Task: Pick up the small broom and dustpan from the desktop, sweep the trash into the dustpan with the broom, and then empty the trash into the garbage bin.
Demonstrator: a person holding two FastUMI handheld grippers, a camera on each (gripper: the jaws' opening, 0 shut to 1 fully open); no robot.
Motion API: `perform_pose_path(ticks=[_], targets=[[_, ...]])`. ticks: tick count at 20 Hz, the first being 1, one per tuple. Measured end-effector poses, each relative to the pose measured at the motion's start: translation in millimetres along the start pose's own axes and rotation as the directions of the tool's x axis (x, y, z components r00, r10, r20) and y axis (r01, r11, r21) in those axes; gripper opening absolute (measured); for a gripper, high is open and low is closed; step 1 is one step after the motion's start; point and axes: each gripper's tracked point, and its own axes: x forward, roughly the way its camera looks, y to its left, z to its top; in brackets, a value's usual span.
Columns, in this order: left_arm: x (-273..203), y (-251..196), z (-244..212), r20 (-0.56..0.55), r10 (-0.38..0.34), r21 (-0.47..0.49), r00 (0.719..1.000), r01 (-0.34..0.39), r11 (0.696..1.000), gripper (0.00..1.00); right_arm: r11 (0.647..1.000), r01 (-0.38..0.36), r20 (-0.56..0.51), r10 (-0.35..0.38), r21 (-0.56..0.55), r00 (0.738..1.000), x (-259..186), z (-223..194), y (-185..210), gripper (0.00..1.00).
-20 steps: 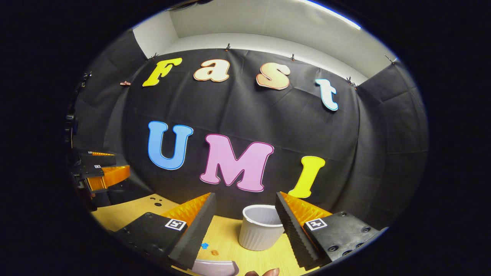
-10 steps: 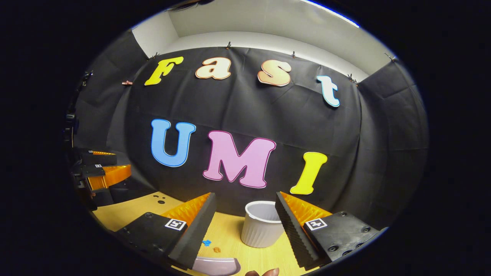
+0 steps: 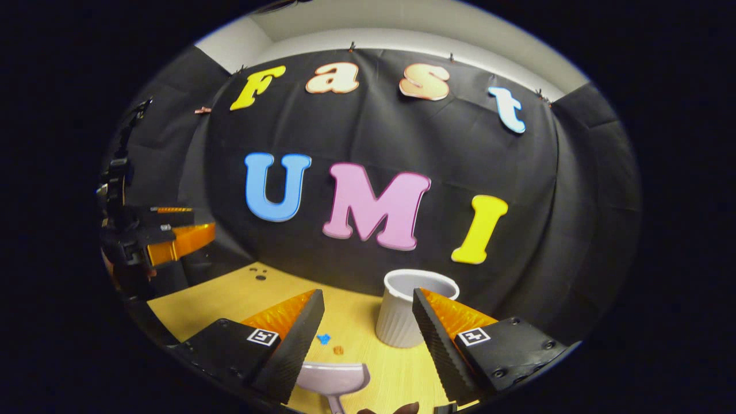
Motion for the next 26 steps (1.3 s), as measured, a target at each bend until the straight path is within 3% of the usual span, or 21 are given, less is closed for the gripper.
perform_pose_path(ticks=[3,6,10,14,16,19,20,25,26], targets=[[0,0,-9,-0.007,-0.004,0.008,1.000,0.004,1.000,0.95,0.999,-0.037,-0.180,0.036,-0.005,0.983,-10,-66,12,0.96],[-1,1,-18,-0.024,0.001,0.010,1.000,-0.001,1.000,0.94,0.996,-0.085,-0.370,0.081,0.006,0.925,-11,-140,28,0.96],[-2,7,-25,-0.033,0.014,0.018,0.999,-0.013,1.000,0.94,0.990,-0.123,-0.561,0.138,0.064,0.816,-4,-217,40,0.95],[-3,15,-32,-0.048,0.023,0.016,0.999,-0.023,1.000,0.94,0.985,-0.083,-0.703,0.165,0.150,0.691,23,-248,39,0.92],[-5,24,-33,-0.049,0.039,0.019,0.998,-0.038,0.999,0.95,0.986,-0.047,-0.753,0.154,0.162,0.640,32,-294,39,0.90],[-9,33,-35,-0.051,0.056,0.041,0.997,-0.054,0.998,0.94,0.990,-0.054,-0.818,0.136,0.128,0.559,42,-335,42,0.88],[-10,37,-34,-0.052,0.061,0.048,0.997,-0.059,0.997,0.94,0.991,-0.061,-0.828,0.134,0.121,0.544,46,-340,45,0.88],[-16,46,-45,-0.075,0.085,0.045,0.994,-0.082,0.996,0.95,0.992,-0.075,-0.844,0.130,0.106,0.521,67,-348,56,0.82],[-16,47,-46,-0.082,0.088,0.042,0.993,-0.085,0.996,0.94,0.991,-0.084,-0.853,0.129,0.100,0.506,67,-350,58,0.82]])
